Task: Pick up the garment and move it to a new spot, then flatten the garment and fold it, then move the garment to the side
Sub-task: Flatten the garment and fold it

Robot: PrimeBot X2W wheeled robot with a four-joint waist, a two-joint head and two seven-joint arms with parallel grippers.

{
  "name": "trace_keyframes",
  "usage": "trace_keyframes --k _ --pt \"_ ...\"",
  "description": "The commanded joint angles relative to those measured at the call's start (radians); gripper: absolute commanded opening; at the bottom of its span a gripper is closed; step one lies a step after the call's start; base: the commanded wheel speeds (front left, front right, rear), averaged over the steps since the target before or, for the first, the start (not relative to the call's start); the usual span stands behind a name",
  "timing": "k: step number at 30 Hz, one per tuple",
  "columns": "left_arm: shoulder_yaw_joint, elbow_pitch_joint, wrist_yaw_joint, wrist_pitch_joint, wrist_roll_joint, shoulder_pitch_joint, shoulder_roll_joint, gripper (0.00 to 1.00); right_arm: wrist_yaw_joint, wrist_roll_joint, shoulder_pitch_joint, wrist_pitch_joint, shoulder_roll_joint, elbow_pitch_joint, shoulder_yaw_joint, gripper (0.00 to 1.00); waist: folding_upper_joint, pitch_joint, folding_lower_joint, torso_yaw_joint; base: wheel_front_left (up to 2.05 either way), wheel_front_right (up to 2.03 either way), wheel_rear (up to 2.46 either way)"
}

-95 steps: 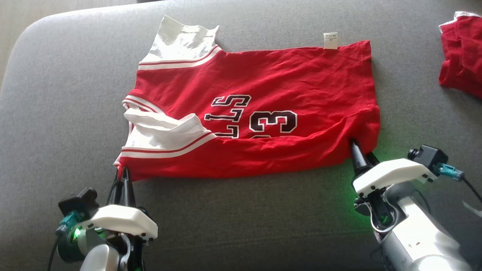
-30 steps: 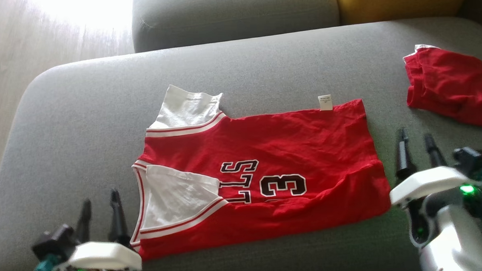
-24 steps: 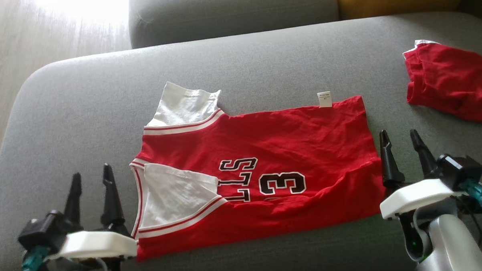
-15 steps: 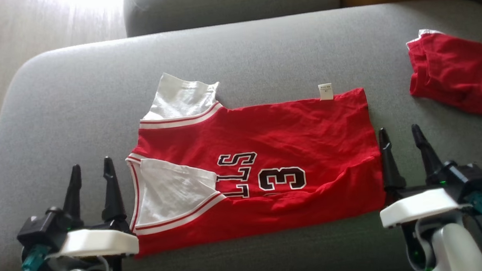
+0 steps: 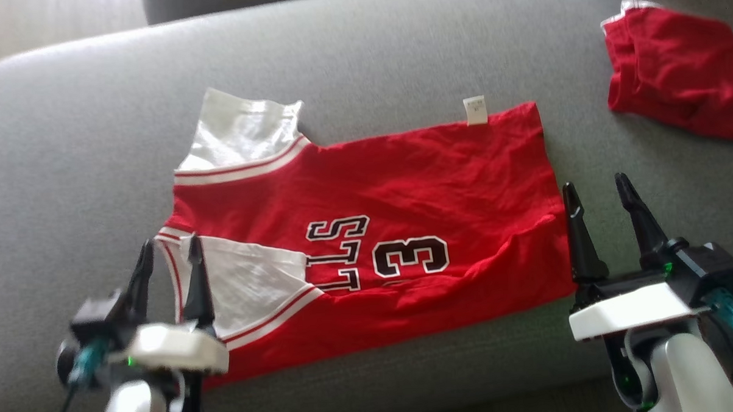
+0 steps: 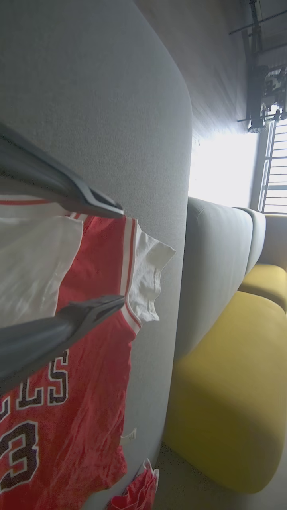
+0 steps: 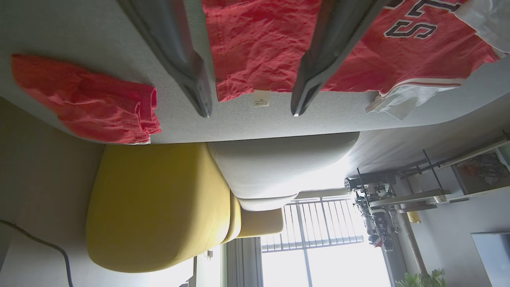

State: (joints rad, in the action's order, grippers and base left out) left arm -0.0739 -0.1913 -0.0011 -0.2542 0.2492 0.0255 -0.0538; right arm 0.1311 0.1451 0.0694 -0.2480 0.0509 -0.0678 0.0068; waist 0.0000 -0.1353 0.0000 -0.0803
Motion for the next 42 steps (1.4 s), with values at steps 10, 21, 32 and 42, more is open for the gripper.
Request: trace_keyframes --k 10,21,32,42 --pt "-0.028 -0.178 -0.097 0.276 -0.064 0.517 -0.217 1.00 0.000 0.019 0.114 0.000 -0.001 0.123 0.047 1.00 0.0000 -0.200 0.0000 -0.086 0.00 0.00 0.00" --pt "-0.157 -0.331 -0.129 0.555 0.067 0.806 -0.394 1.00 0.000 0.062 0.168 -0.007 -0.001 0.148 0.076 1.00 0.0000 -0.289 0.0000 -0.152 0.00 0.00 0.00" --pt "-0.297 -0.404 -0.129 0.607 0.168 0.908 -0.523 1.00 0.000 0.083 0.183 -0.013 -0.001 0.143 0.088 1.00 0.0000 -0.320 0.0000 -0.187 0.00 0.00 0.00" --pt "-0.371 -0.521 -0.130 0.587 0.173 0.991 -0.534 1.00 0.000 0.084 0.189 -0.014 -0.001 0.149 0.101 1.00 0.0000 -0.348 0.0000 -0.209 0.00 0.00 0.00"
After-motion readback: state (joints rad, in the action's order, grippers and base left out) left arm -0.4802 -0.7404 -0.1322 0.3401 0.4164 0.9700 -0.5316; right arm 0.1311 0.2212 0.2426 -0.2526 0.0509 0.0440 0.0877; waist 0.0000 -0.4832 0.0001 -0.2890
